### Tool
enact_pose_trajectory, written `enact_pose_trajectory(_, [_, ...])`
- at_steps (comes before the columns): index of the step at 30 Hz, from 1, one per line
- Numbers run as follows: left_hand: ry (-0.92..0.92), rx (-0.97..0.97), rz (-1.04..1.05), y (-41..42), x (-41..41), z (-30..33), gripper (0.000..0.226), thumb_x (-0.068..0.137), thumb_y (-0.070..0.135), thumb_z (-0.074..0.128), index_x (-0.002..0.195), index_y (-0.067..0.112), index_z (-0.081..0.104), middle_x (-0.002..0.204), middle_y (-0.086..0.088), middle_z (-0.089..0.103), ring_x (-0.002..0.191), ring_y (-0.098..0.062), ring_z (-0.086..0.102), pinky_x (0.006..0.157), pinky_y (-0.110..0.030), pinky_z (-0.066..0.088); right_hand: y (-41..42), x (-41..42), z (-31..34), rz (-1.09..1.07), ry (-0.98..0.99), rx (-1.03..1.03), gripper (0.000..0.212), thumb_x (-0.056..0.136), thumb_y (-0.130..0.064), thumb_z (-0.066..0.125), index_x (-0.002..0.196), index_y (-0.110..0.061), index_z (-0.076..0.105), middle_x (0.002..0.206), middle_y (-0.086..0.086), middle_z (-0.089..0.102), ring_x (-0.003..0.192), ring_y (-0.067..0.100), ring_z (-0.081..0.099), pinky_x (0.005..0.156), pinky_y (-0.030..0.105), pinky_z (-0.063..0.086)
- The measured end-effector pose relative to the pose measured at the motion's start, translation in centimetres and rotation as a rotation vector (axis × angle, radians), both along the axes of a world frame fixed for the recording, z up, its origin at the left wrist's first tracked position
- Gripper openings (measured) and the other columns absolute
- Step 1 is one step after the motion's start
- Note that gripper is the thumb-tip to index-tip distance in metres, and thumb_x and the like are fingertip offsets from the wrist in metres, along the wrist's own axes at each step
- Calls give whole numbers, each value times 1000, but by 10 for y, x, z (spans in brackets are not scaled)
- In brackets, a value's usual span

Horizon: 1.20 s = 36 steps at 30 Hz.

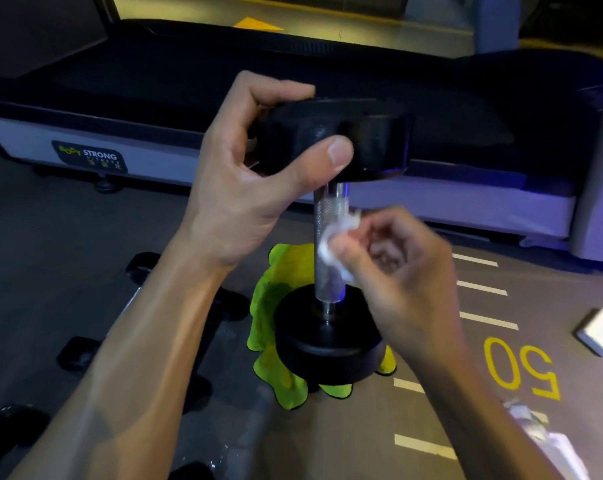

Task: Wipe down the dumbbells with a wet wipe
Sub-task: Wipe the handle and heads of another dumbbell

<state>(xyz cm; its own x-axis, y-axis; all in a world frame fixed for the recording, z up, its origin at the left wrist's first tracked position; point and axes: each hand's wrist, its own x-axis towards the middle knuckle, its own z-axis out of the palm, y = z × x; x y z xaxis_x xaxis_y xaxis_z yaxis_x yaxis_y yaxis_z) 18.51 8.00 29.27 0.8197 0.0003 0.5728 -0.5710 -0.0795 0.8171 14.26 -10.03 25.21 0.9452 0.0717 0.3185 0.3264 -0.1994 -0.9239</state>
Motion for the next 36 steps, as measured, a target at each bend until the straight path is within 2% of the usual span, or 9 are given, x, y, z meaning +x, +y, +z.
enact_pose_trajectory(4, [23, -17, 19, 2, 3, -3, 42, 86, 36, 79, 118, 20, 57, 118, -21, 66, 104, -13, 63, 92, -29, 50, -21, -9, -11, 130, 136, -284, 18, 81, -15, 86, 76, -20, 69, 69, -4, 69, 57, 0, 56, 58, 10, 42])
enact_pose_trajectory(9, [30, 4, 12, -2, 5, 0, 44, 87, 35, 76, 121, 16, 55, 106, 6, 62, 96, -3, 62, 86, -22, 49, 13, 16, 9, -93, -48, 109, 16, 88, -19, 82, 87, -16, 67, 78, 5, 69, 70, 25, 63, 68, 40, 55])
enact_pose_trajectory(12, [48, -15, 15, 1, 7, -2, 45, 87, 37, 76, 122, 17, 56, 105, 10, 62, 95, -1, 62, 85, -20, 49, 15, 5, -11, -81, 5, 68, 18, 91, -28, 79, 97, -22, 63, 86, 2, 69, 80, 29, 67, 74, 50, 57])
enact_pose_trajectory(16, [58, -44, 35, 2, 11, -5, 43, 87, 38, 75, 120, 18, 57, 101, 11, 61, 93, -1, 60, 86, -21, 48, 6, -3, -21, -55, 92, 40, 19, 92, -24, 77, 104, -25, 63, 97, -6, 74, 91, 12, 73, 80, 29, 57])
enact_pose_trajectory(20, [62, -26, 15, 0, 13, -4, 44, 87, 38, 75, 120, 17, 56, 101, 12, 62, 96, -3, 60, 86, -24, 49, 27, 19, 3, -134, 3, 187, 10, 97, -16, 72, 103, -21, 68, 99, -5, 77, 97, 9, 73, 87, 27, 55])
enact_pose_trajectory(23, [52, -15, 18, -1, 12, -4, 43, 87, 38, 74, 120, 17, 55, 100, 13, 61, 96, -3, 60, 86, -24, 50, 38, 29, 13, -124, 146, 366, 9, 98, -22, 71, 104, -16, 69, 94, 2, 80, 91, 15, 76, 84, 31, 58])
enact_pose_trajectory(29, [36, -12, -4, 0, 8, -4, 42, 88, 37, 73, 121, 19, 54, 106, 5, 62, 96, -2, 60, 87, -23, 49, 11, 37, 3, 193, 494, 104, 51, 110, -35, 39, 92, -10, 80, 93, 10, 81, 94, 23, 76, 104, 50, 51])
enact_pose_trajectory(32, [25, -10, -39, -3, 4, -3, 44, 87, 34, 74, 122, 17, 54, 117, -7, 62, 100, -5, 63, 90, -25, 51, 8, 34, 7, 165, 451, 177, 37, 103, -29, 48, 89, -11, 76, 95, 8, 79, 92, 23, 74, 97, 48, 54])
enact_pose_trajectory(36, [38, -37, -20, -7, 5, -2, 45, 87, 33, 76, 122, 14, 55, 102, 9, 63, 92, -1, 62, 84, -21, 50, 25, 14, 14, -91, 125, 45, 36, 110, -32, 47, 102, -9, 73, 86, -2, 77, 77, 17, 71, 75, 40, 56])
